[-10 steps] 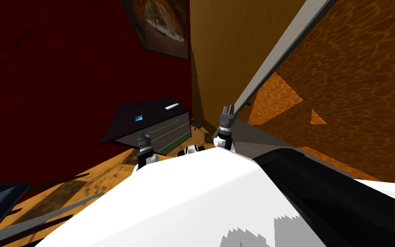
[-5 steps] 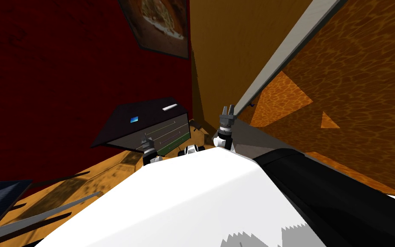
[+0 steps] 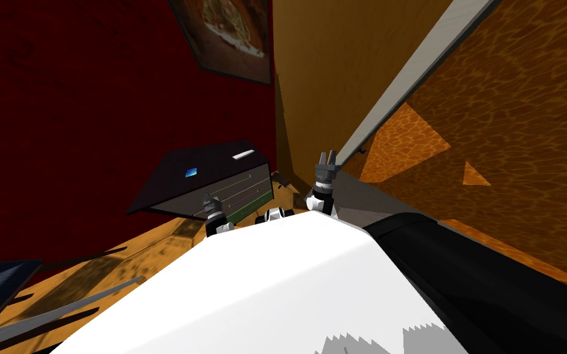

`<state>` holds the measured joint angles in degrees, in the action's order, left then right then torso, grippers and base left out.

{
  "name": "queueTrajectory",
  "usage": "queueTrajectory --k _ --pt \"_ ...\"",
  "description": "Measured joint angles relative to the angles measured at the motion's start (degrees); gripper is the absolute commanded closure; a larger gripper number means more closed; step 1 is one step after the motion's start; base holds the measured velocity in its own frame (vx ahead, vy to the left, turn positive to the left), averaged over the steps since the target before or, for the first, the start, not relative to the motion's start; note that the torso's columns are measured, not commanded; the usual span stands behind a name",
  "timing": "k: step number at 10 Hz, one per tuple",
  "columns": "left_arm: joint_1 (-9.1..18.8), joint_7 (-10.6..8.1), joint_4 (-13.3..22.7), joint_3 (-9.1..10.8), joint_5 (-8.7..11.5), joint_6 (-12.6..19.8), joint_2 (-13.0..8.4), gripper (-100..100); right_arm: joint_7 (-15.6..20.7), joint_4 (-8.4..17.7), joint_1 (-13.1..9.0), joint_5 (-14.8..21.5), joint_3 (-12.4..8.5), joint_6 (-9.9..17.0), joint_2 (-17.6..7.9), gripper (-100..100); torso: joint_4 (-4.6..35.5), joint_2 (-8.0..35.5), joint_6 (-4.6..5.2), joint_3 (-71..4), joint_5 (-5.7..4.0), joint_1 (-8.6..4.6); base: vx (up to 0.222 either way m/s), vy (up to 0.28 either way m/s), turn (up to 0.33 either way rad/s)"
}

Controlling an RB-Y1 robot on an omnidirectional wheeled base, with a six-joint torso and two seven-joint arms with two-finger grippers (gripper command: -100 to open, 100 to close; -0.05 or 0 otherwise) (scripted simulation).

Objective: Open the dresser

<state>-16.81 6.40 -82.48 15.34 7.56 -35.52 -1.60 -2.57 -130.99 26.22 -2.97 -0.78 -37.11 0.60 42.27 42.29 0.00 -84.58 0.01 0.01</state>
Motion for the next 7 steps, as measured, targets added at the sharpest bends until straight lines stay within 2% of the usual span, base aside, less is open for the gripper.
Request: queueTrajectory --k 2,5,6,7 --pt "-0.2 -0.07 0.5 -0.25 -0.1 -1.2 0.2 100 0.0 0.0 0.0 0.0 0.0 0.0 0.0 0 -0.1 -0.1 0.04 0.0 0.15 0.21 -0.069 -0.032 0.012" --pt "-0.9 -0.17 -1.0 -0.47 -0.1 0.0 0.1 100 0.0 0.0 0.0 0.0 0.0 0.0 0.0 0 0.1 0.2 0.01 0.1 -0.04 -0.08 -0.18 -0.099 0.015" --pt "-1.2 -0.22 -1.7 -0.56 -0.1 0.6 0.0 100 0.0 0.0 0.0 0.0 0.0 0.0 0.0 0 0.0 0.1 0.01 0.1 -0.02 -0.07 -0.09 -0.053 0.006" --pt "-1.3 -0.23 -1.8 -0.57 -0.1 0.7 0.0 -100 0.0 0.0 0.0 0.0 0.0 0.0 0.0 0 0.0 -0.3 0.01 -0.1 0.02 0.13 -0.014 -0.011 -0.002"
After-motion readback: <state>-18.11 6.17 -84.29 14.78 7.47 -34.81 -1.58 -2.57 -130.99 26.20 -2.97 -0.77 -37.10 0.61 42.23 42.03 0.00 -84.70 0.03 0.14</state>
